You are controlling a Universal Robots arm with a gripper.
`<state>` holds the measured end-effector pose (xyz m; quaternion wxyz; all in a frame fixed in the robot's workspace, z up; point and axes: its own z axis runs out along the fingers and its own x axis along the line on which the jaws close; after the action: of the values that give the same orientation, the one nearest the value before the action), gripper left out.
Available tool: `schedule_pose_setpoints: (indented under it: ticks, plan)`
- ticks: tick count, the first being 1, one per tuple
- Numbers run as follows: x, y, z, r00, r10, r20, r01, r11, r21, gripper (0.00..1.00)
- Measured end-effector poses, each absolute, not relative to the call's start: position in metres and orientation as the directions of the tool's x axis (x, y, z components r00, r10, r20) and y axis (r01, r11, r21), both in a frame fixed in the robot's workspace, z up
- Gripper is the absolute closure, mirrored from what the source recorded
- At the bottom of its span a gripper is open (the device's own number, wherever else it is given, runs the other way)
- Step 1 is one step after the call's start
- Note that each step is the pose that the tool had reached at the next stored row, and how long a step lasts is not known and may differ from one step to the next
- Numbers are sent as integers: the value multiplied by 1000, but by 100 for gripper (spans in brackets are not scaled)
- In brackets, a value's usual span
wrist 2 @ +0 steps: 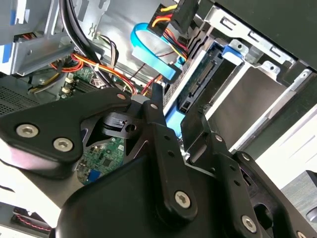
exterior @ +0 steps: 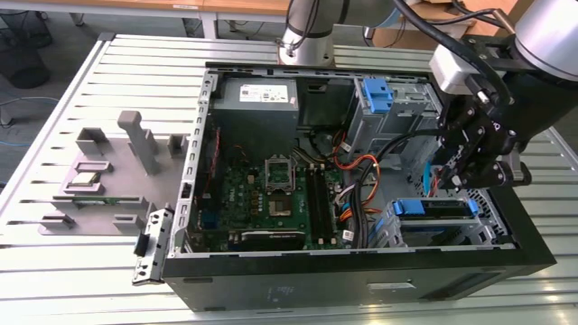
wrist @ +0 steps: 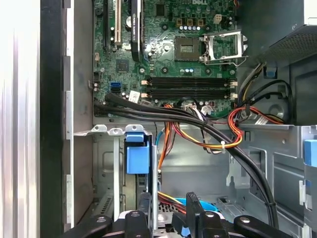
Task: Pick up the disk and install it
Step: 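Insert the first disk wire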
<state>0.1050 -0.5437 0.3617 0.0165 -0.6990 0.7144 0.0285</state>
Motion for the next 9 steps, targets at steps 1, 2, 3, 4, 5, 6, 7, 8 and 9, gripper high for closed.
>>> schedule_pose_setpoints:
  ticks: [1,2,3,4,5,6,7,8,9]
  plan:
    - [106,-543,362,-22,-998,-64,-1000,21,18,58]
    - [108,-543,362,-22,-998,-63,-1000,21,18,58]
    - [109,-543,362,-22,-998,-63,-1000,21,18,58]
    - [111,-542,362,-22,-998,-63,-1000,21,18,58]
    - [113,-542,361,-22,-998,-63,-1000,21,18,58]
    - [114,-542,361,-22,-998,-63,-1000,21,18,58]
    - [116,-542,361,-22,-998,-63,-1000,21,18,58]
    - [118,-542,361,-22,-998,-63,-1000,21,18,58]
    - [120,-542,361,-22,-998,-64,-1000,21,18,58]
